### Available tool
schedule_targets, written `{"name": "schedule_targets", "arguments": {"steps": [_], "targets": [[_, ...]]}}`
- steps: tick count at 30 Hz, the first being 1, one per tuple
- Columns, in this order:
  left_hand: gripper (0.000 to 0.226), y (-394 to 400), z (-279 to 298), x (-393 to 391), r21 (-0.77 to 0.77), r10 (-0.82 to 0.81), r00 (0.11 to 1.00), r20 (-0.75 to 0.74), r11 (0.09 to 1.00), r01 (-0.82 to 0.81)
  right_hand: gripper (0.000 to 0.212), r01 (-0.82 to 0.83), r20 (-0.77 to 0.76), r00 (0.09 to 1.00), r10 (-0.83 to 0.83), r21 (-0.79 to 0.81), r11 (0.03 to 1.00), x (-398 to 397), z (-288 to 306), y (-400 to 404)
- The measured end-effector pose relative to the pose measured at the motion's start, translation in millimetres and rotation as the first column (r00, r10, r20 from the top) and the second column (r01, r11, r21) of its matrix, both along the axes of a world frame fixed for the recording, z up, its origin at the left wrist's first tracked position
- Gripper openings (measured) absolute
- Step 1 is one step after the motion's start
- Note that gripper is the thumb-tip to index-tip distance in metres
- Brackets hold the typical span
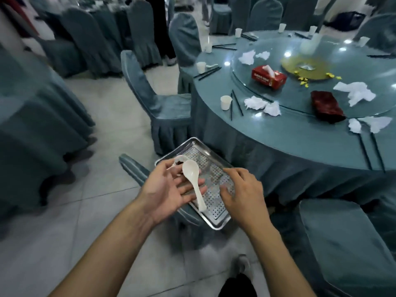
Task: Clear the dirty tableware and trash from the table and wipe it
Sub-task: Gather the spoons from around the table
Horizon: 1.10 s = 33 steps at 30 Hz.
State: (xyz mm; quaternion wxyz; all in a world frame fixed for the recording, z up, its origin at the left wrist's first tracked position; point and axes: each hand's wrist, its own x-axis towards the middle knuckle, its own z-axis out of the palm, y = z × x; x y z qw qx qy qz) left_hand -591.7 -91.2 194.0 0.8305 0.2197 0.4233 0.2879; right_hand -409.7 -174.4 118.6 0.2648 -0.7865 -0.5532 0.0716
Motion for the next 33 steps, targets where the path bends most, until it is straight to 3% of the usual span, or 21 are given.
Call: {"name": "schedule_targets", "arguments": {"steps": [6,12,22,33], "targets": [[0.043,14,0,-88,-0.057,0.120,0.992,0.027,0.991,-0.119,0.043,-0.148,0.077,0.985,0.152,-0.048,0.988,-85,6,31],[0.057,59,-6,-147,-0.089,0.205,0.979,-0.003,0.975,-0.204,0.046,-0.209,0.109,0.970,0.220,-0.104,0.972,-140,0,91],[0.051,225,-18,-197,-0.077,0.228,0.972,-0.064,0.969,-0.233,0.042,-0.249,0.014,0.967,0.253,-0.125,0.960,-190,-24,263],[0.049,408,-23,-274,-0.136,0.259,0.966,-0.019,0.956,-0.259,0.042,-0.236,0.061,0.968,0.243,-0.094,0.967,-246,-16,455]]}}
